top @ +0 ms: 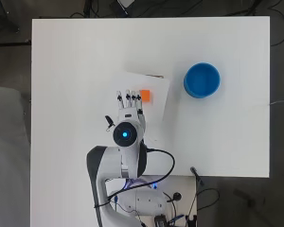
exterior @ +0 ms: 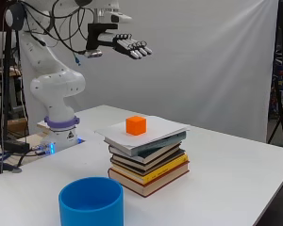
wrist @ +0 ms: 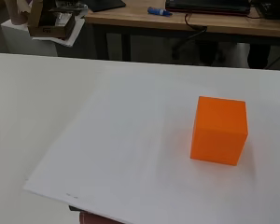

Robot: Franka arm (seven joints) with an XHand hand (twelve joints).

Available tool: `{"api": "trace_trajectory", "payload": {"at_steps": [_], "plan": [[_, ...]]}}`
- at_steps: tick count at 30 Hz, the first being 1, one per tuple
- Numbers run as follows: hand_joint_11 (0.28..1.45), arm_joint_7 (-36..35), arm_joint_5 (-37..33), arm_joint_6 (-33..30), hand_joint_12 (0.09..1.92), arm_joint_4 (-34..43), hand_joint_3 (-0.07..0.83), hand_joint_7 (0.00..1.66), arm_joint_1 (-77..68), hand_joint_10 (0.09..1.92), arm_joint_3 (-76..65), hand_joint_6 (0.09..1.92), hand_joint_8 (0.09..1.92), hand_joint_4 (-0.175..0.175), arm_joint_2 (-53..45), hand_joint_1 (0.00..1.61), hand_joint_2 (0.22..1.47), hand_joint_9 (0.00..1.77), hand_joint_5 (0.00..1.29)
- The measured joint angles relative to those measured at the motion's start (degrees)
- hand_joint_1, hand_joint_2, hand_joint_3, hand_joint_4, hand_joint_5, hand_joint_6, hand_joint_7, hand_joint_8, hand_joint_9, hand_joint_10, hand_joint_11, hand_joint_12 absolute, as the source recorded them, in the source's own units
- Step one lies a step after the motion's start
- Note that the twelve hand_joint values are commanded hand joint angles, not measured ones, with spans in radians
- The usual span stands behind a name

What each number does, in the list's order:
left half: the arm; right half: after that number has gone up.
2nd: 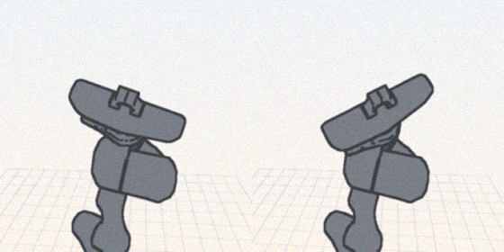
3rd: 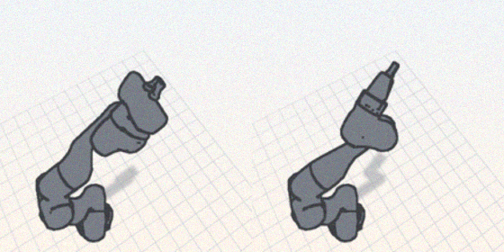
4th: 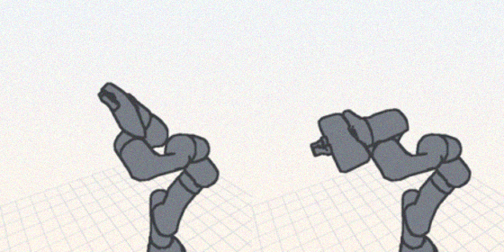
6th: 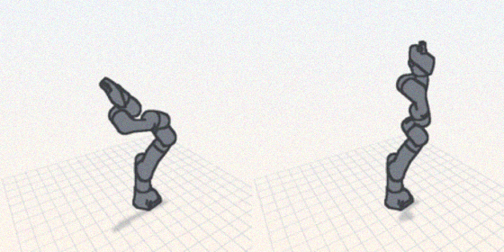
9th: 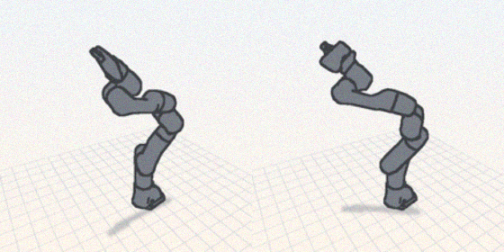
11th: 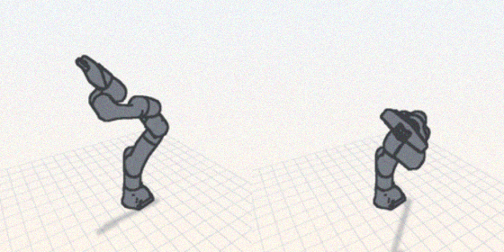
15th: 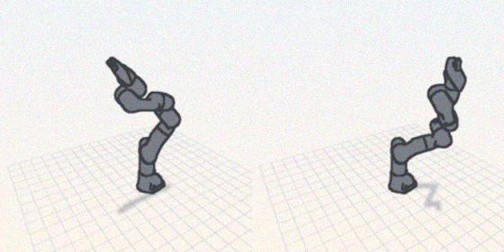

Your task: Teleoperate dual arm-hand system to pick and place objects

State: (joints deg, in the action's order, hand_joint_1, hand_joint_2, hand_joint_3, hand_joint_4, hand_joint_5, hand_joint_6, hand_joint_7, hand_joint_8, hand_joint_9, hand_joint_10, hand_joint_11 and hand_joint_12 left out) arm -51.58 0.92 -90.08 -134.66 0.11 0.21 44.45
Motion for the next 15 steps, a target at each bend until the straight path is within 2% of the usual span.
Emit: {"api": "trace_trajectory", "payload": {"at_steps": [4, 10, 15], "plan": [[0.44, -0.02, 3.94, -0.22, 0.09, 1.87, 0.007, 0.27, 0.34, 0.09, 0.38, 0.09, 0.09, 0.105, -2.26, 0.13, 1.02, 0.38, 0.20], [0.46, 2.46, 5.53, -2.09, 0.09, 3.82, 0.010, 0.26, 1.07, 0.09, -1.42, 0.09, 0.09, 0.103, -7.28, 0.09, 1.05, 0.38, 0.20], [0.47, 0.09, 1.90, -6.82, 0.09, 3.75, 0.008, 0.28, 1.31, 0.09, -7.59, 0.09, 0.09, 0.078, -13.59, 0.07, 1.06, 0.41, 0.21]]}}
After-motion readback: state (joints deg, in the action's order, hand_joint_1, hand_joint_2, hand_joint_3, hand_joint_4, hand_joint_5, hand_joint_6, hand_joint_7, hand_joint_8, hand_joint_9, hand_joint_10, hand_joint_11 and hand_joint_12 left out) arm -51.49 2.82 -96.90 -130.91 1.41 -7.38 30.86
